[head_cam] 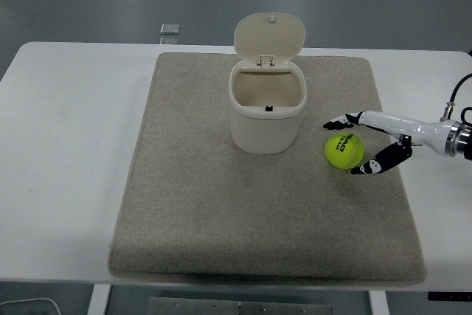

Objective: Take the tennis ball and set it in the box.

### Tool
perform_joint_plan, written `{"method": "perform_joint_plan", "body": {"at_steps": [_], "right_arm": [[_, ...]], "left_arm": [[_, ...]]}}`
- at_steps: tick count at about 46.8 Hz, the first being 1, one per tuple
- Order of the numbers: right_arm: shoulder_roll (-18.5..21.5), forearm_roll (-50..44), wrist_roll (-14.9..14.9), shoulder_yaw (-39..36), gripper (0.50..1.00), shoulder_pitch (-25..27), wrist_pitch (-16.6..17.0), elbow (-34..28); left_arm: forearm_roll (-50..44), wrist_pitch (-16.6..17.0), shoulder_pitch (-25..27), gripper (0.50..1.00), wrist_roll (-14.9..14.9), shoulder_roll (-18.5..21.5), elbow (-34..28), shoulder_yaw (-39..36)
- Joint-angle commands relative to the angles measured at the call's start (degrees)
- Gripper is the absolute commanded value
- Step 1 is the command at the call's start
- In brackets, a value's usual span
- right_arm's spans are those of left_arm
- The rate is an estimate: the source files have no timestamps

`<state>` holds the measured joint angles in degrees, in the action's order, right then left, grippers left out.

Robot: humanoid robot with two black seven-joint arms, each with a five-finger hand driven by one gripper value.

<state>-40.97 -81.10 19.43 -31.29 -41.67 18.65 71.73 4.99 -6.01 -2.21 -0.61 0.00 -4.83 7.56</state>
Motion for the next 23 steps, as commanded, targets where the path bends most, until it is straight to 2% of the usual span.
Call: {"method": "perform_joint_plan", "body": {"at_steps": [1, 4, 8, 14, 23], "right_arm": [[0.0, -0.1, -0.1, 0.1, 0.895, 0.3, -1.1, 0.0], [0.0, -0.1, -0.1, 0.1, 0.883, 0.4, -1.6, -0.1], [0.1, -0.4, -0.2, 0.8, 0.830, 0.4, -2.1, -0.2], [0.2, -0.6, -0.2, 1.8, 0.803, 0.5, -3.2, -0.5], [0.5, -0.6, -0.2, 2.0, 0.789, 0.5, -3.5, -0.6]], "left_arm": [[0.0, 0.0, 0.0, 0.992, 0.0, 0.0, 0.0, 0.0], [0.0, 0.0, 0.0, 0.992, 0.0, 0.0, 0.0, 0.0], [0.0, 0.0, 0.0, 0.992, 0.0, 0.0, 0.0, 0.0], [-0.1, -0.1, 0.0, 0.992, 0.0, 0.0, 0.0, 0.0], [0.0, 0.0, 0.0, 0.992, 0.0, 0.0, 0.0, 0.0]]}}
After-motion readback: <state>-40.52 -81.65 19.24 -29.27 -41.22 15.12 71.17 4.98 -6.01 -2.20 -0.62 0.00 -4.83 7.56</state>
